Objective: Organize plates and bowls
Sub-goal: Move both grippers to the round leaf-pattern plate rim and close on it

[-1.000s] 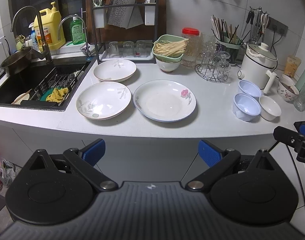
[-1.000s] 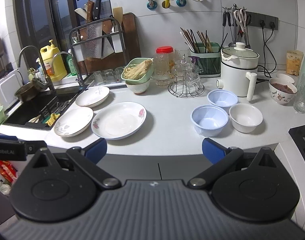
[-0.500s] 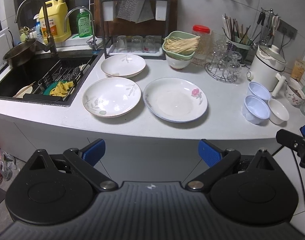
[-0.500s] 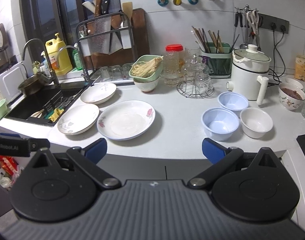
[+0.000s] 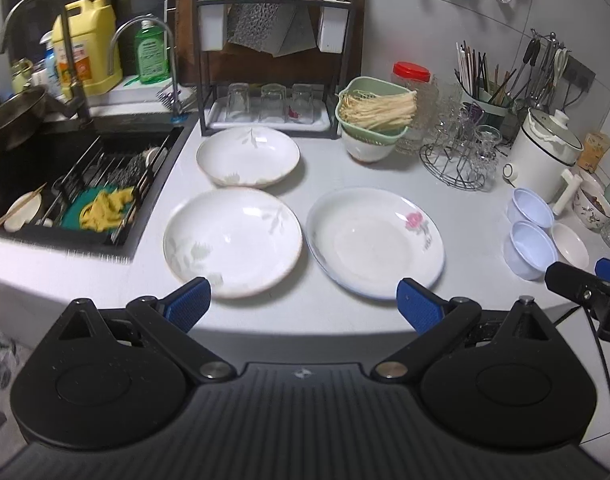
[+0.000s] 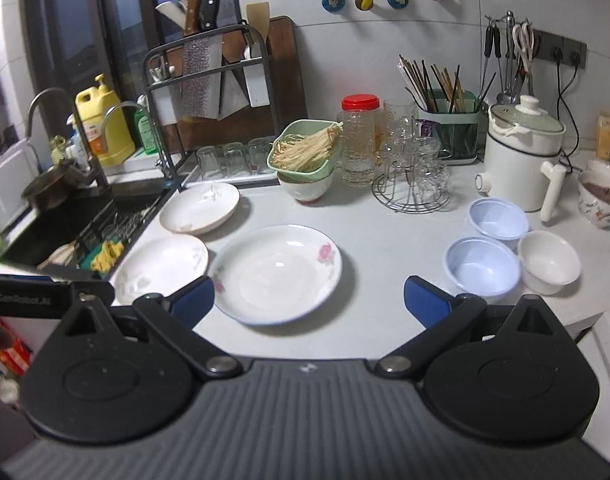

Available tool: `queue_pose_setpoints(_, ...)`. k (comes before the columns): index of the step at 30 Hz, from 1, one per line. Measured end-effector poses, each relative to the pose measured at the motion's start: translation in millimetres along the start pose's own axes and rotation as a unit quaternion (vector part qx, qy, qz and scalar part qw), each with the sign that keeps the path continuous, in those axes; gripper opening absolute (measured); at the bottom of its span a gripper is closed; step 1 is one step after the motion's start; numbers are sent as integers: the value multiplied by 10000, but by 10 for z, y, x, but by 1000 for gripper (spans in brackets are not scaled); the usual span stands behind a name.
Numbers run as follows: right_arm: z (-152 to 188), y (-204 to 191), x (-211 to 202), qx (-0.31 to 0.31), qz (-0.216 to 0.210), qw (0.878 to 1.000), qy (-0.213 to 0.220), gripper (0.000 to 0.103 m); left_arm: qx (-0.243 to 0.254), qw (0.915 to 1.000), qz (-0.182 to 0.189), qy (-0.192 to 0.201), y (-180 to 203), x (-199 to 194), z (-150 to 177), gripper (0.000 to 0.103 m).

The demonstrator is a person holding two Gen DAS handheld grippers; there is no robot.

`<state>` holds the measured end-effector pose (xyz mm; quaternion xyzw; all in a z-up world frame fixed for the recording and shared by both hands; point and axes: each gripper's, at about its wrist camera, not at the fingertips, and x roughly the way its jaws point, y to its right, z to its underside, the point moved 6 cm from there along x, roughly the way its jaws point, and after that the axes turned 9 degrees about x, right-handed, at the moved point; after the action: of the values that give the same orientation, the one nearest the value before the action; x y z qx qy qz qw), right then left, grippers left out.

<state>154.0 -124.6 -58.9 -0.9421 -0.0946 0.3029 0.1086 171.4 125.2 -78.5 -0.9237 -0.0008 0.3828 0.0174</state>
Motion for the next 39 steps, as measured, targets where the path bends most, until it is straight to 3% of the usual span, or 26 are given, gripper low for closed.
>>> queue_pose_setpoints(6,-27,-309,336,265,119,9995,-90,103,225,9994,242,-49,-449,433,-360,101)
queue_pose_setpoints(16,34,-844,893,703,128,9967,-391,98,615,9959,627,-194,-1005,1148,-656,101)
queue_pose_setpoints(27,194,-1248,1555,1196,427,9895,-686,98,1003,9876,1019,-651,-1550,2001,-611,101)
queue_pose_setpoints(30,301,-1352,1733,1291,337,9873,-861,98,1039,9845,1194,-756,-1663,2206,-565,101)
queue_pose_setpoints(32,374,-1426,1846,1333,306,9859,-965,95,1067,9828,1286,-790,-1710,2317,-534,101)
queue_pose_setpoints(34,439,-1497,1946,1443,178,9832,-1100,81,1088,9817,1341,-802,-1766,2416,-516,100)
queue_pose_setpoints(39,570,-1577,2134,1761,186,9744,-1385,63,1177,9774,1548,-824,-1813,2565,-506,98)
